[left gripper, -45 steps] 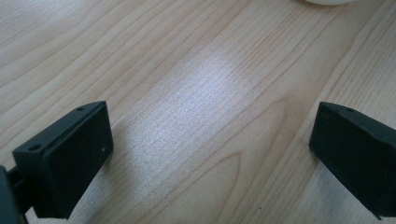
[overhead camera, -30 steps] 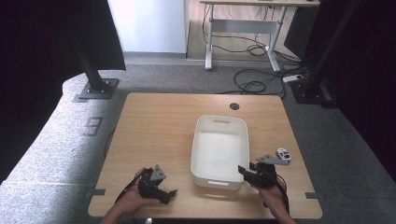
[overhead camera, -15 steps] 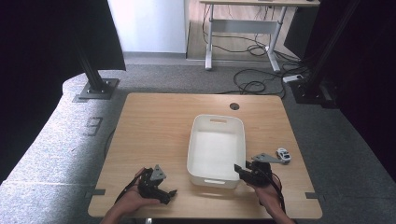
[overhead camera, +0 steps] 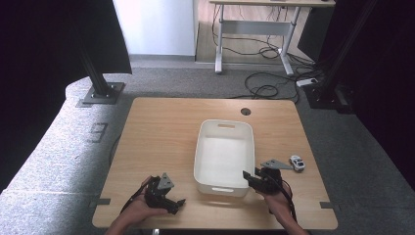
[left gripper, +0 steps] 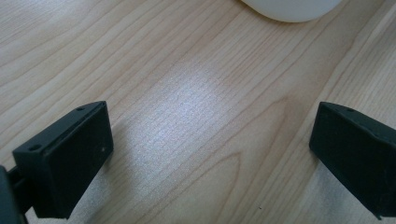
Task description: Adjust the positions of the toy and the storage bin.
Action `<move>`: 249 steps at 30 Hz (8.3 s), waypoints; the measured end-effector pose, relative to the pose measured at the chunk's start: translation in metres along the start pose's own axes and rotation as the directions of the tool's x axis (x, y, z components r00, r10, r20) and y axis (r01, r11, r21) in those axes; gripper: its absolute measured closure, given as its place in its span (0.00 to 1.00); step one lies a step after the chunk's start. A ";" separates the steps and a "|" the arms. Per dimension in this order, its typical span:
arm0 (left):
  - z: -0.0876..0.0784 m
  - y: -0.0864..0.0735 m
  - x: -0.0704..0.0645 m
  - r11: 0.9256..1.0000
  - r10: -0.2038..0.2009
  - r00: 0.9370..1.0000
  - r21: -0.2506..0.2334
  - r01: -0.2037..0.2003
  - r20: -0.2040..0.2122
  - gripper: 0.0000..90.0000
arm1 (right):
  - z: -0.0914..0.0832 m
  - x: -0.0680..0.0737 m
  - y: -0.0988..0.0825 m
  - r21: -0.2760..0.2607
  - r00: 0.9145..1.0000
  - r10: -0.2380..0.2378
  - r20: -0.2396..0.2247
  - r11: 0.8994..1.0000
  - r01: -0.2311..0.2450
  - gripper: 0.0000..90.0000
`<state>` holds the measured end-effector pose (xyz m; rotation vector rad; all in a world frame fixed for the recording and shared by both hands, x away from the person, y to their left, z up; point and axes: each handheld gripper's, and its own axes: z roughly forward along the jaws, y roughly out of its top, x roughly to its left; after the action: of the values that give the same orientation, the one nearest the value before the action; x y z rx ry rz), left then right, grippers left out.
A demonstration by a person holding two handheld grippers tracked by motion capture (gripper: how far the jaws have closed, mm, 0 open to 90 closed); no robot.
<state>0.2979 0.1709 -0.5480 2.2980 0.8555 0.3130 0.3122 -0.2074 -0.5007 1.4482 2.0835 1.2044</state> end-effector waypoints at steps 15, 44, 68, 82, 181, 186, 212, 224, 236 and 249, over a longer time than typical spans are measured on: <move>0.000 0.000 0.000 1.000 0.000 1.000 0.000 0.000 0.000 0.00 | 0.006 0.006 0.002 -0.006 1.000 0.008 -0.006 1.000 -0.008 0.56; 0.000 0.000 0.000 1.000 0.000 1.000 -0.001 0.000 0.000 0.00 | 0.014 0.009 0.003 -0.034 1.000 -0.018 -0.018 0.999 0.017 0.47; 0.000 0.000 0.000 1.000 -0.002 1.000 0.003 0.002 -0.003 0.00 | -0.021 -0.013 0.005 -0.150 0.999 -0.030 -0.021 0.988 0.027 0.37; 0.000 0.000 0.000 1.000 -0.002 1.000 0.003 0.002 -0.003 0.00 | -0.029 -0.035 0.001 -0.140 0.998 -0.061 0.032 0.988 0.065 0.37; -0.001 0.000 0.000 1.000 0.000 1.000 0.003 0.000 -0.002 0.00 | -0.034 -0.147 -0.008 0.043 0.970 -0.064 0.234 0.998 0.055 0.31; -0.001 0.000 0.000 1.000 -0.001 1.000 0.003 0.001 -0.002 0.00 | -0.037 -0.152 -0.008 0.034 0.969 -0.055 0.240 0.998 0.048 0.32; 0.000 0.000 0.000 1.000 0.000 1.000 0.002 0.000 -0.001 0.00 | -0.029 -0.173 -0.010 0.051 0.953 -0.027 0.301 0.999 0.012 0.33; 0.000 0.000 0.000 1.000 0.000 1.000 0.001 0.000 -0.001 0.00 | -0.022 -0.181 -0.008 0.024 0.947 0.034 0.318 0.999 -0.044 0.35; 0.000 0.000 0.000 1.000 -0.001 1.000 0.002 0.001 -0.001 0.00 | -0.010 -0.182 -0.006 0.048 0.946 0.026 0.323 0.998 -0.044 0.37; 0.000 0.000 0.000 1.000 -0.001 1.000 0.002 0.001 -0.001 0.00 | -0.004 -0.186 -0.008 0.058 0.940 0.033 0.341 0.997 -0.055 0.38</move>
<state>0.2973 0.1710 -0.5478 2.2995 0.8579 0.3136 0.3846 -0.3749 -0.5401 1.6100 1.8774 0.8328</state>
